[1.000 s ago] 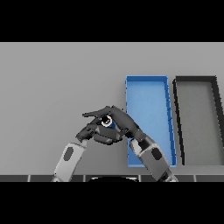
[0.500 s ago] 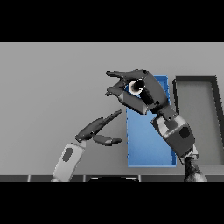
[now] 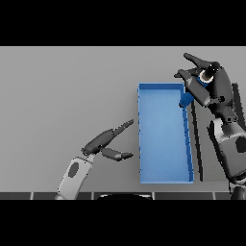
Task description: Pick up the blue pipe and place it into the blue bin.
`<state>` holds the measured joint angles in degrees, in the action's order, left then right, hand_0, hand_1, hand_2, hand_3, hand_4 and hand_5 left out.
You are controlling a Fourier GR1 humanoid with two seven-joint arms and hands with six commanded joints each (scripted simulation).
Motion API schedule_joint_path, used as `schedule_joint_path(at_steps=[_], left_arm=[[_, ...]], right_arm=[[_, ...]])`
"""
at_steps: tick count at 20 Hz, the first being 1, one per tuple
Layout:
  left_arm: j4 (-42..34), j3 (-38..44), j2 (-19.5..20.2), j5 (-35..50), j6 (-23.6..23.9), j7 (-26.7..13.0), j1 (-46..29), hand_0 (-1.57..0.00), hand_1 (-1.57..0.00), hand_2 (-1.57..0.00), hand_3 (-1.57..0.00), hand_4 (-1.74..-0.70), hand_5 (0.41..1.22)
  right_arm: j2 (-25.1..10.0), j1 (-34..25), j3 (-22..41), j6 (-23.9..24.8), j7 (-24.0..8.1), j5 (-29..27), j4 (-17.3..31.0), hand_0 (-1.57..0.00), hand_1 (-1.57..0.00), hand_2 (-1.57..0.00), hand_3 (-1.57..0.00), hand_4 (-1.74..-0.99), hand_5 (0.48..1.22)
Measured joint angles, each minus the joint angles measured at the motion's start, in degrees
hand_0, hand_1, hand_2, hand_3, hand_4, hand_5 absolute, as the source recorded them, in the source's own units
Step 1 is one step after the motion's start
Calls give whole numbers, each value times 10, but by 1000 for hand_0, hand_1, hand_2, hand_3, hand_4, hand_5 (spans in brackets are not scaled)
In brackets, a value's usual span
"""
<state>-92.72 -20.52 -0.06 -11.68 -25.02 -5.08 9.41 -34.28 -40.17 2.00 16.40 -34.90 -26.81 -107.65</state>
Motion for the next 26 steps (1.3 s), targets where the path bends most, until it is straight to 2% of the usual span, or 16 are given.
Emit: schedule_joint_path(at_steps=[4, 6, 10, 14, 15, 18, 19, 20, 22, 24, 26], left_arm=[[0, -5, 0, -2, 0, 4, -4, 1, 1, 1, 1, -870, 421], [-6, -4, 0, 9, -3, 10, -17, 1, 1, 1, 1, -877, 422], [-16, -9, -2, 6, 1, -6, -25, 1, 1, 1, 1, -880, 428], [-12, -1, 1, 11, 1, -8, -17, 1, 1, 1, 1, -888, 422], [-11, -1, 2, 12, -1, -2, -16, 1, 1, 1, 1, -887, 420], [-11, -7, 2, 6, -1, -3, -19, 1, 1, 1, 1, -883, 421], [-7, -6, 2, 5, 1, -1, -16, 1, 1, 1, 1, -883, 421], [-15, -3, 3, 12, -3, -2, -17, 1, 1, 1, 1, -882, 421], [-6, -3, -2, 11, -3, -11, -8, 1, 1, 1, 1, -878, 422], [-7, -1, 1, 12, -3, -8, -9, 1, 1, 1, 1, -878, 427], [-9, -2, -1, 13, -3, -11, -9, 1, 1, 1, 1, -879, 430]], right_arm=[[-20, 123, 7, 37, 0, -11, -46, -1571, -1571, -1571, -1571, -1741, 1221], [-19, 192, 15, 49, 0, -6, -75, -1571, -1571, -1571, -1571, -1741, 1221], [-14, 290, 42, 110, 0, 2, -105, -1571, -1571, -1571, -1571, -1741, 1221], [-77, 344, 109, 215, 0, -12, -101, -1571, -1571, -1571, -1521, -1741, 1221], [-92, 352, 134, 243, 0, -25, -102, -1571, -1571, -1571, -1255, -1741, 1221], [-153, 354, 207, 313, 0, -48, -91, -1571, -1571, -1571, -908, -1741, 1221], [-164, 340, 237, 336, 0, -63, -74, -1571, -1548, -1571, -847, -1741, 1221], [-170, 337, 260, 351, 0, -79, -58, -1465, -1336, -1339, -788, -1678, 1221], [-210, 304, 310, 382, 0, -135, -33, -937, -855, -856, -504, -1503, 1221], [-215, 297, 321, 368, -1, -140, -29, -599, -547, -548, -322, -1337, 1221], [-229, 288, 338, 349, 0, -151, -25, -383, -350, -350, -206, -1219, 1137]])
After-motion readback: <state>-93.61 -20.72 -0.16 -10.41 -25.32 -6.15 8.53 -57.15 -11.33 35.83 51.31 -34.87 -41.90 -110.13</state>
